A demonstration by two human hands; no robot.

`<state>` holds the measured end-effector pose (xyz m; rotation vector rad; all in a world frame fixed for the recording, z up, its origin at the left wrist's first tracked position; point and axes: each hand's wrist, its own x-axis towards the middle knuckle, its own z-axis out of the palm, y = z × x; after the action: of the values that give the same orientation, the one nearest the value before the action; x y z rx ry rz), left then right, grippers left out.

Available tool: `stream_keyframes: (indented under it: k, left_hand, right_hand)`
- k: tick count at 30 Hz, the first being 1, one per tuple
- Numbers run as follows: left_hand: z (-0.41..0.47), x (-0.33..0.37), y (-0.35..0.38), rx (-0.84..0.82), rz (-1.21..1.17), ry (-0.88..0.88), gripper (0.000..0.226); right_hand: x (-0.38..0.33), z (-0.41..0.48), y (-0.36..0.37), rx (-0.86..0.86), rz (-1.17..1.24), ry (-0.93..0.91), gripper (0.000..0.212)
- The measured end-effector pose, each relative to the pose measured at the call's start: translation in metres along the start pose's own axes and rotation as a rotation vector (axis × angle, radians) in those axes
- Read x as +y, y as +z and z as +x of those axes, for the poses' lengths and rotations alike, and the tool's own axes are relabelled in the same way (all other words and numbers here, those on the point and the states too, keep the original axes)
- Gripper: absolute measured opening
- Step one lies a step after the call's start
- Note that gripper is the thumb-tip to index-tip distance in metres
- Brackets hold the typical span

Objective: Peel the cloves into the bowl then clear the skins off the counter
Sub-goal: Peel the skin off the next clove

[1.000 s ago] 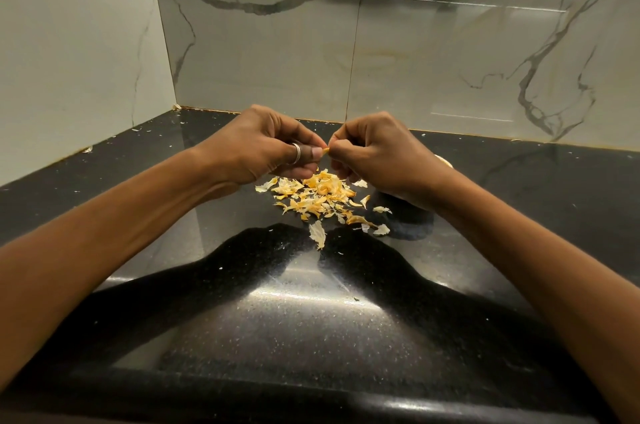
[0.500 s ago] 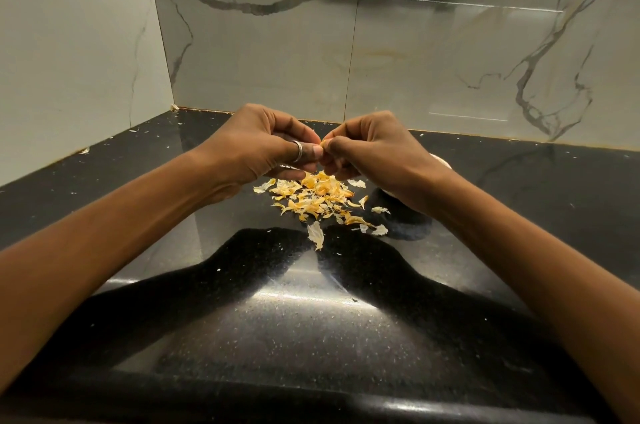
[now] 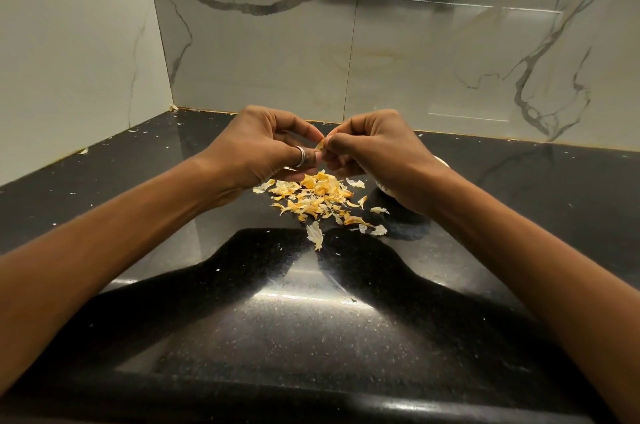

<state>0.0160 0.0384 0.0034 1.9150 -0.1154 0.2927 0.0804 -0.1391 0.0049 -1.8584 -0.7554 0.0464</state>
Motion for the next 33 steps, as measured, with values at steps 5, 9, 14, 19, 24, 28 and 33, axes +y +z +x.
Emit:
stream_keyframes:
  k: [5, 9, 14, 19, 24, 28, 33]
  left_hand:
    - [0.0, -0.0024, 0.0013, 0.041, 0.043, 0.064, 0.018]
    - [0.0002, -0.0042, 0.0021, 0.053, 0.05, 0.088, 0.015]
    - [0.0011, -0.0022, 0.0025, 0.042, -0.053, 0.019, 0.018]
    - [0.0009, 0.0027, 0.0041, 0.021, -0.243, -0.08, 0.02]
    - [0.0017, 0.0037, 0.0031, -0.002, -0.32, -0.12, 0.022]
    - [0.0024, 0.003, 0.0018, -0.004, -0.355, -0.133, 0.02]
    - [0.0036, 0.0041, -0.0017, 0.014, -0.396, -0.147, 0.016]
  right_hand:
    - [-0.0009, -0.0022, -0.001, -0.013, 0.07, 0.027, 0.016]
    - [-0.0011, -0.003, 0.0014, -0.001, 0.129, 0.052, 0.015]
    - [-0.0033, -0.0016, 0.0022, 0.008, 0.278, 0.148, 0.017]
    - [-0.0056, 0.0006, -0.0003, -0.006, 0.387, 0.207, 0.015]
    - [-0.0066, 0.0013, -0.0027, -0.025, 0.382, 0.202, 0.015]
    - [-0.0036, 0.0015, -0.0042, -0.033, 0.33, 0.176, 0.018]
    - [-0.0023, 0.0004, -0.0045, -0.021, 0.21, 0.126, 0.021]
